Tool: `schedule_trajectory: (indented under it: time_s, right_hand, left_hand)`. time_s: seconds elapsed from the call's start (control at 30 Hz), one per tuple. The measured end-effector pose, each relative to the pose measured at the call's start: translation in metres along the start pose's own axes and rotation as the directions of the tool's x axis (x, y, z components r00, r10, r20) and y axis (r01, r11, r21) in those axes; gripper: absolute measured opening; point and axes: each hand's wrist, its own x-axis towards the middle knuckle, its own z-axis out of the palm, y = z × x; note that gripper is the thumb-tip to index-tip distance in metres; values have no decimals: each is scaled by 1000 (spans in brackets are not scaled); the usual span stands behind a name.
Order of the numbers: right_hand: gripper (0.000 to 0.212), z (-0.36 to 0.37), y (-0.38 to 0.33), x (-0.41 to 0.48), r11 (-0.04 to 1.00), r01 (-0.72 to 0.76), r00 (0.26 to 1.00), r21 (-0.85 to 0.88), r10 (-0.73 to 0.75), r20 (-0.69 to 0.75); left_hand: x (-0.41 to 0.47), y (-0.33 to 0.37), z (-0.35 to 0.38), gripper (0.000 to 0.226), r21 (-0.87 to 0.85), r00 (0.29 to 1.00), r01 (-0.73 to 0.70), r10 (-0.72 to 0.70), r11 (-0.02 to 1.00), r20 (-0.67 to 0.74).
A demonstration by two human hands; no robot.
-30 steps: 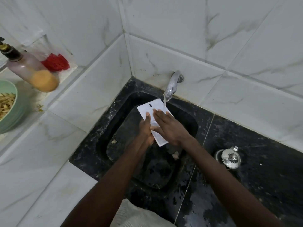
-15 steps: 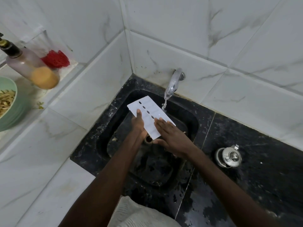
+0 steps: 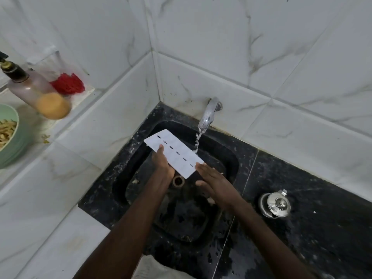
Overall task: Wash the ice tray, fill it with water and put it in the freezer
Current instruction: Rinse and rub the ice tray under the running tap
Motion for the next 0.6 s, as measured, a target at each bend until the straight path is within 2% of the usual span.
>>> schedule_trajectory:
  time_s: [0.07, 0.13, 0.2, 0.23, 0.3, 0.33, 0.37, 0.4, 0.5, 0.6]
  right_hand:
    - [68, 8, -3, 8, 960, -130, 989, 247, 144, -36]
    - [62, 21, -6, 21, 831, -233, 954, 505, 297, -50]
    - [50, 30, -12, 35, 668, -317, 903, 673, 429, -1]
    - [42, 34, -13, 42, 539, -343, 877, 769, 478, 57]
    - [30, 42, -18, 57, 162, -347, 814, 924, 541, 210]
    - [29, 44, -22, 61, 28, -324, 794, 946, 552, 255]
    - [29, 44, -26, 64, -43, -312, 775, 949, 567, 280]
    - [31, 42, -31, 66, -71, -309, 760, 949, 581, 291]
    - [44, 32, -34, 73, -57, -301, 755, 952, 595, 274]
    - [49, 20, -33, 83, 31, -325, 760, 945, 603, 242]
  left_hand:
    - [-6, -3, 1, 38, -49, 999, -32, 32, 998, 13]
    - [-14, -5, 4, 45, -46, 999, -49, 49, 998, 12]
    - [-24, -4, 5, 50, -35, 999, -50, 51, 998, 18]
    - [-26, -4, 5, 52, -19, 998, -59, 60, 998, 35]
    - [-31, -3, 1, 57, 21, 992, -82, 80, 996, 94]
    - [-32, -3, -3, 59, 52, 987, -99, 91, 994, 130]
    - [-33, -3, -8, 59, 69, 980, -118, 105, 991, 168]
    - [-35, -3, -12, 59, 76, 972, -125, 106, 989, 211]
    - [-44, -1, -25, 60, 11, 927, -136, 123, 991, 354]
    - [-43, 4, -46, 57, -36, 872, -142, 142, 989, 468]
